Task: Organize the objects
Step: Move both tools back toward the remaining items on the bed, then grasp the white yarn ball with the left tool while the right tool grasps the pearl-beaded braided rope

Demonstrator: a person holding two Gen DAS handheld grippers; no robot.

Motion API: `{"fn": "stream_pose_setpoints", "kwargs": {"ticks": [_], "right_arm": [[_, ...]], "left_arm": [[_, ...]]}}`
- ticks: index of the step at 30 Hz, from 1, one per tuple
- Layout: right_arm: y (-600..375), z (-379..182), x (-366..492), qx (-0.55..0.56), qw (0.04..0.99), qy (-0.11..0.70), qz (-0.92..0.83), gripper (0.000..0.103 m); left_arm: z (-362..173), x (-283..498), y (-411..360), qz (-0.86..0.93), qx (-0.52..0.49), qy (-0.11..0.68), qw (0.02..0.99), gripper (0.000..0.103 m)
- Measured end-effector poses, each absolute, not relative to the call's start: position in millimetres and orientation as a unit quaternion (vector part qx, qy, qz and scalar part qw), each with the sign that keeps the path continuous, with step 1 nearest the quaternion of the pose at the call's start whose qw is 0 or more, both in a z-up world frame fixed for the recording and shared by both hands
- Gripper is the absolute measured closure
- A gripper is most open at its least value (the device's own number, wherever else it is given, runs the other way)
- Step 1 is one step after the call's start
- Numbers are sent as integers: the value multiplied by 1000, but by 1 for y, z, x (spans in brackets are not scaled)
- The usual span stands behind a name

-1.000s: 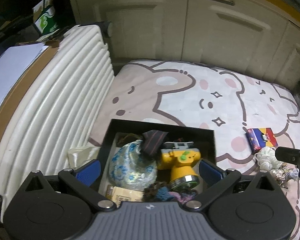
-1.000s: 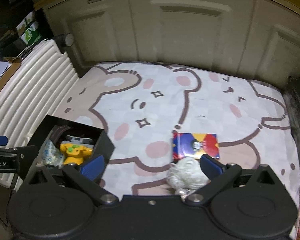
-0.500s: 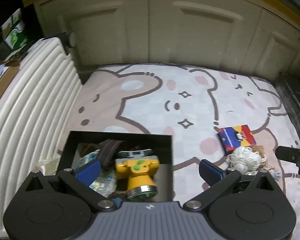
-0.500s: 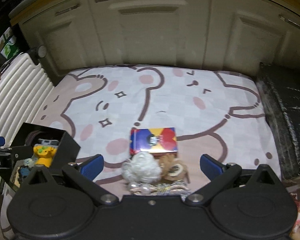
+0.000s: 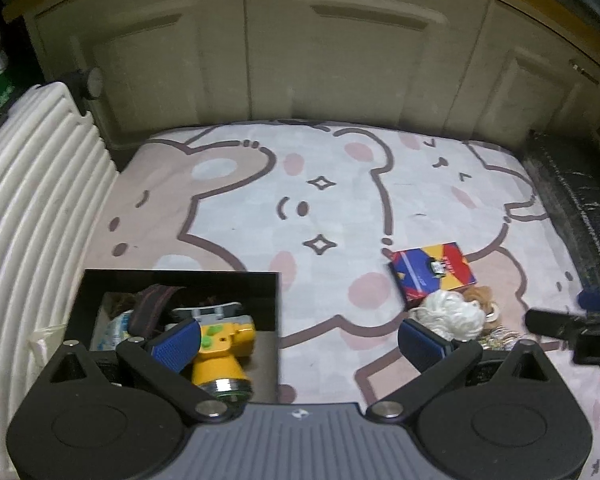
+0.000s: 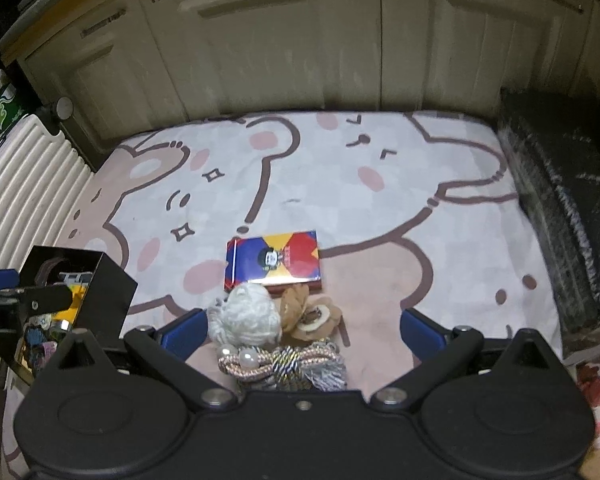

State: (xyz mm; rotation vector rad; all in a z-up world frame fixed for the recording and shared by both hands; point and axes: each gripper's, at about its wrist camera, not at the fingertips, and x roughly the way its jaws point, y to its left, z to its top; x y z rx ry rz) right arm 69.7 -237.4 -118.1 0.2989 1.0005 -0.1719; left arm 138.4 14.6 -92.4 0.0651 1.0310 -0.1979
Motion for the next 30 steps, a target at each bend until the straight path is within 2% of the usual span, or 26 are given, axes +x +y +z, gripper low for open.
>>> {"fn": "stream_pose_setpoints", "kwargs": {"ticks": [8,25,30], "right_arm": [[-235,-148,76,166,836,521,-41,0],[-216,-183,93,104,824,556,-22,0],[-220,-192,95,105,820,563,-20,6]], "left_arm": [[-97,144,-5,-123,20,494,861,0],[-125,167,-50,-209,-25,519,828,1],[-136,172,-65,-222,-22,526,820,1]]}}
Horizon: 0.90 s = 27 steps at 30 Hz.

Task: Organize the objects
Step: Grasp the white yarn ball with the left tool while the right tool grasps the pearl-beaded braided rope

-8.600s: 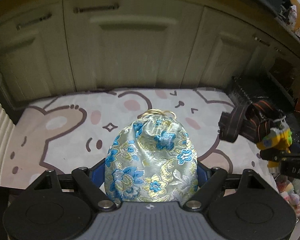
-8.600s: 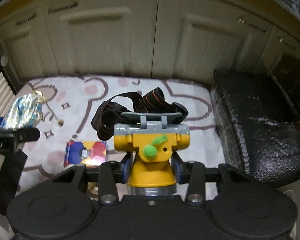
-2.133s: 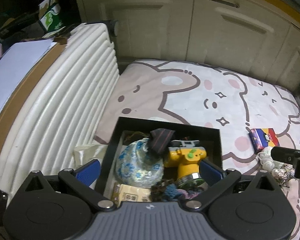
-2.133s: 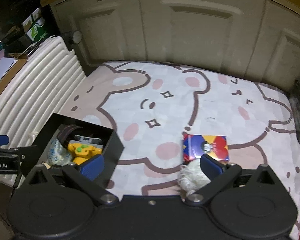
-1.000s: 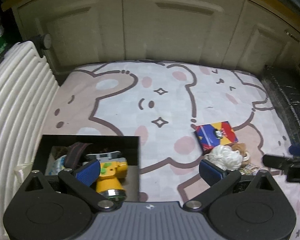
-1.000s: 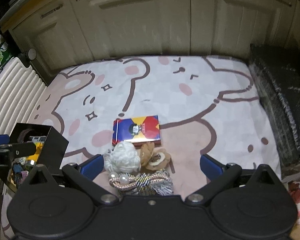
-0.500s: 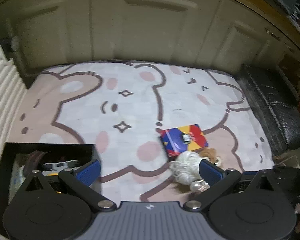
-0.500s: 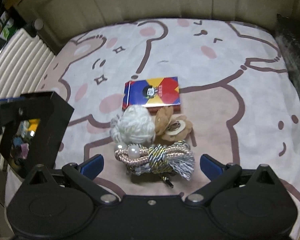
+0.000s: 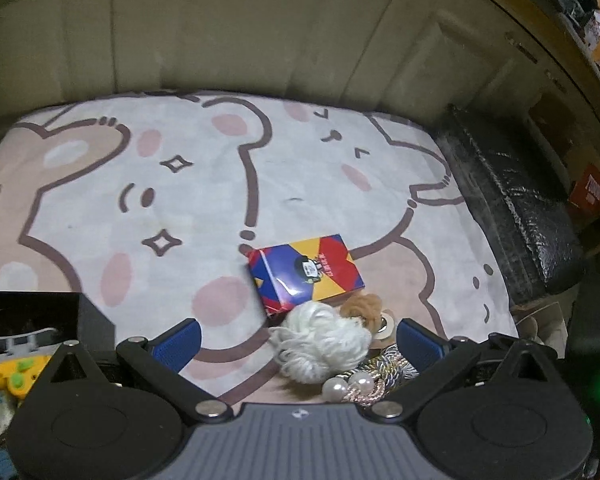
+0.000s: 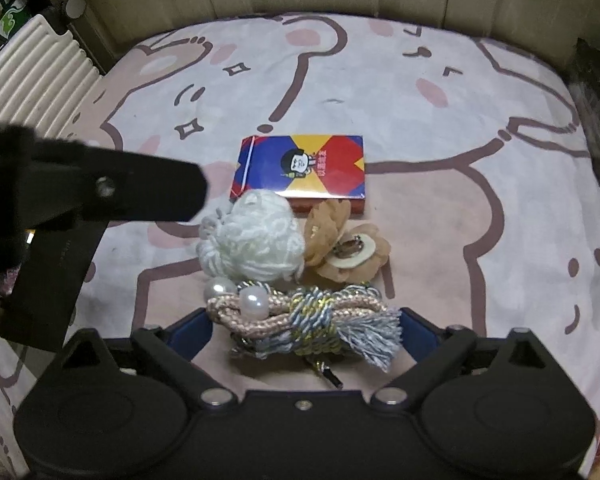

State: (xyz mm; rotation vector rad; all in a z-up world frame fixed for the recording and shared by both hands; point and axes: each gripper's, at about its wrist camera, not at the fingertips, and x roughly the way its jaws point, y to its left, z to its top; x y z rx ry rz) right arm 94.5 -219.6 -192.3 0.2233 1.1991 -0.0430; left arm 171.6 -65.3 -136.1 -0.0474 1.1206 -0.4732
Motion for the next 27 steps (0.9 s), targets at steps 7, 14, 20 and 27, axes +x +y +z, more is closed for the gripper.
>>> {"fn": "stream_pose_setpoints", "kwargs": {"ticks": [7,14,20,27], "right_arm": [[-225,-194,93,111,817,566,-23,16],[-224,-185,90,97,822,561,-12,23],[-225,-182,87,92,822,561,-4,27],[-224,-187,91,94,825,557,-4,22]], "left_arm": [[-158,178,-77,-225,-21,558,799,8],[-173,186,-81,-219,-53,579,783,12],[-189,191,-85,-209,-57,603,767,16],[-203,195,-82,-206,-87,622,750,22]]}}
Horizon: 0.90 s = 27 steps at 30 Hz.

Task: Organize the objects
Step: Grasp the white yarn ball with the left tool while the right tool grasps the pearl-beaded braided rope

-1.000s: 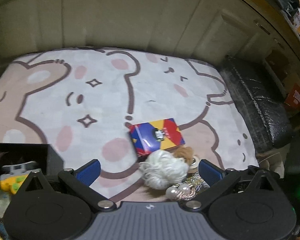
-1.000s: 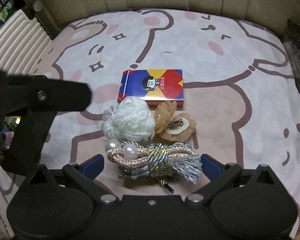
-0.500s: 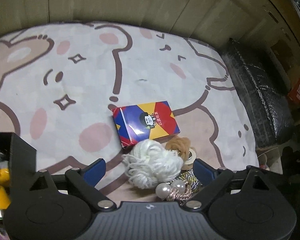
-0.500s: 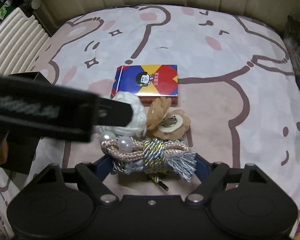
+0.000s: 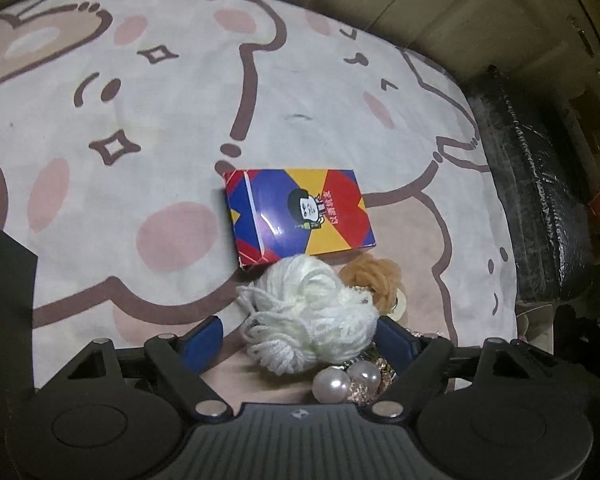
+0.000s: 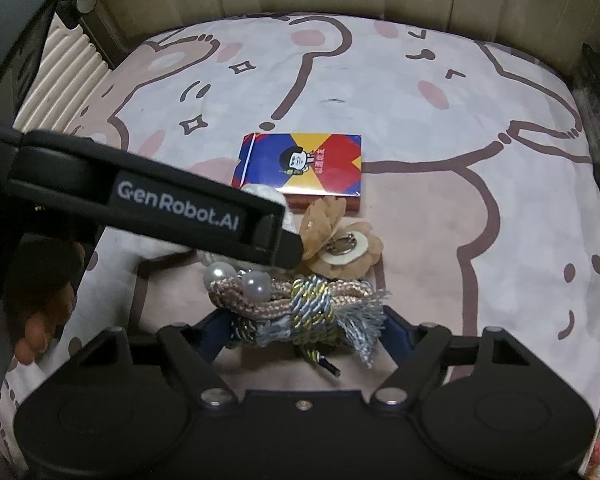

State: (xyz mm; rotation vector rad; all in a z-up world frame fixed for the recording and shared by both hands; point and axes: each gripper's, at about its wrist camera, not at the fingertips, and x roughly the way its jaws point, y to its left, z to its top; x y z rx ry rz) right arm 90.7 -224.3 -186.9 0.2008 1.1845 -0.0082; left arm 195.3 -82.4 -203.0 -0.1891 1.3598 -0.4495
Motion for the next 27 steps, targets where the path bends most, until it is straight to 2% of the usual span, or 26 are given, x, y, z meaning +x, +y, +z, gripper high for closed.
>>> {"fn": "stream_pose_setpoints", "kwargs": {"ticks": [8,14,17,19,27], "right_arm": [[-228,-197,96,112,822,559,2,16],[-226,-204,99,109,813,572,9,19],[-225,-201,99,99,813,573,12,21],[-224,-200,98,95,812,576,13,23],[-232,-186,91,101,817,567,1,24]], "left_arm": [[-209,198,-80,-211,-101,628,742,28],[-209,198,-82,-216,-89,629,742,30],[-208,199,-81,-215,-92,628,742,41],[-208,199,-80,-221,-106,630,737,52],[-195,193,-69,-213,-117,621,745,58]]}}
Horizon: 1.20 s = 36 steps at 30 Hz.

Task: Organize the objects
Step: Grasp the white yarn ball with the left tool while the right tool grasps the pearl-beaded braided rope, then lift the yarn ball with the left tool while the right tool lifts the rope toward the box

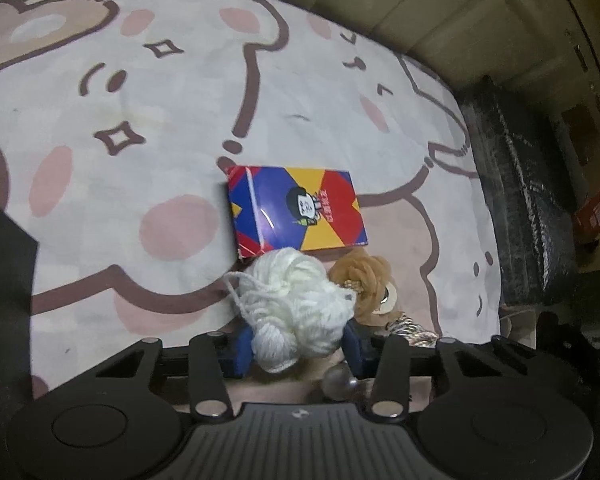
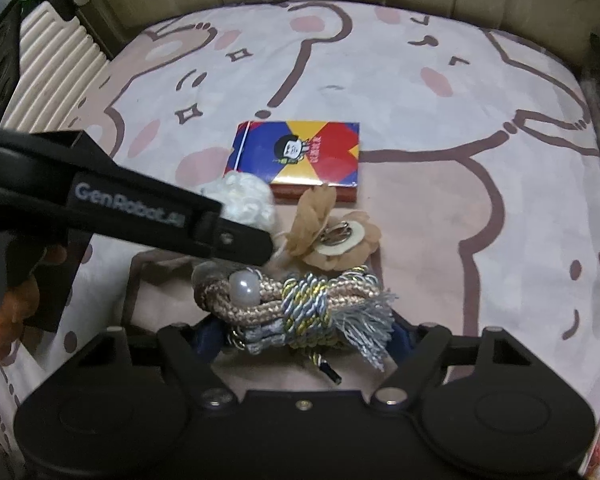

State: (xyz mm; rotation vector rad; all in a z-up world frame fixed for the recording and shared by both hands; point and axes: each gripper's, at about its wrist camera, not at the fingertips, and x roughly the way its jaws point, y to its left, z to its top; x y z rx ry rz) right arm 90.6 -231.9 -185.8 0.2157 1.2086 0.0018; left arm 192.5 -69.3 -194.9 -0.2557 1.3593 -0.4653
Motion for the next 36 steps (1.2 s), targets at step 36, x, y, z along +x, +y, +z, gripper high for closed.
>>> {"fn": "stream_pose_setpoints", "kwargs": {"ticks": [36], "right_arm": [[-253,-108,54,143,868,456,-137,24]], "left_arm": [[-102,144,-42,-174,30,503,846,58]]}}
